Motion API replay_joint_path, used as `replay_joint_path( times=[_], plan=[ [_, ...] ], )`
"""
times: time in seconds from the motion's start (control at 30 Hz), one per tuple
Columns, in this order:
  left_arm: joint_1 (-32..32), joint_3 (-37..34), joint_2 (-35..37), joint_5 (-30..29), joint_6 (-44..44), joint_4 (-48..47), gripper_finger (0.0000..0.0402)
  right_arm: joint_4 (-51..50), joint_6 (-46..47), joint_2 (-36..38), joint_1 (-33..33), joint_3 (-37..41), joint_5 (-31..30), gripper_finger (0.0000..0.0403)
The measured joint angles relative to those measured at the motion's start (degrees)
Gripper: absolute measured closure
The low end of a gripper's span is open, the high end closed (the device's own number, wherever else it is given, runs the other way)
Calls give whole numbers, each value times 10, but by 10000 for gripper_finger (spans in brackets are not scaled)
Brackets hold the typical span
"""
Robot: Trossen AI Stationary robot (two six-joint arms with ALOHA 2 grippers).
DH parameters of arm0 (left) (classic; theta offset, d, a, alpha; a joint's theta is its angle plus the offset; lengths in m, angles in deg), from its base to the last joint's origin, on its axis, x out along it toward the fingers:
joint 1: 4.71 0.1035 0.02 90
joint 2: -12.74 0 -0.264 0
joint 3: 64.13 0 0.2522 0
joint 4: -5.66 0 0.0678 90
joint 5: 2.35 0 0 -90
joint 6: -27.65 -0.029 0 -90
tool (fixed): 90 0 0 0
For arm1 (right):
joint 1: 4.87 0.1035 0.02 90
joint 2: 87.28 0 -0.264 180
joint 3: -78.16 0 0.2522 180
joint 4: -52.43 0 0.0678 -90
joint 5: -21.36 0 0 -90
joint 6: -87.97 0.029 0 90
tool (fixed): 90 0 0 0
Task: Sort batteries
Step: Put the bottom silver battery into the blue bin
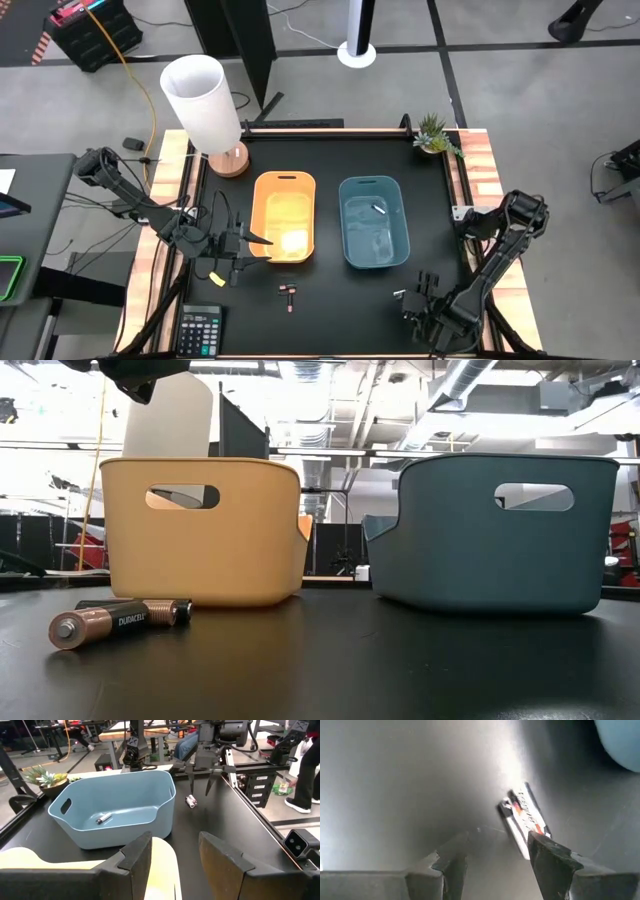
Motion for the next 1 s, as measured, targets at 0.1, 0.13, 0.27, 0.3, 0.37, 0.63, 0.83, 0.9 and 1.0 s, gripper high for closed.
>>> replay_joint_path(
  times=[0.1,0.13,0.27,0.3,0.37,0.63,0.83,0.9,1.0],
  plan=[
    [0,0,0,0,0,0,244,0,0,0,0,0,-3,185],
    [0,0,0,0,0,0,244,0,0,0,0,0,-3,185],
    [0,0,0,0,1,0,244,-2,11,-8,8,0,-23,185],
    [0,0,0,0,1,0,244,-5,18,-12,12,0,-27,185],
    [0,0,0,0,0,0,244,-12,34,-20,17,0,-29,185],
    [0,0,0,0,-2,0,244,-9,51,-38,26,0,-30,185],
    [0,0,0,0,-1,0,244,-11,51,-37,24,0,-30,185],
    [0,0,0,0,-2,0,244,-10,51,-37,24,0,-30,185],
    [0,0,0,0,-2,0,244,-7,50,-37,20,0,-29,187]
  ],
)
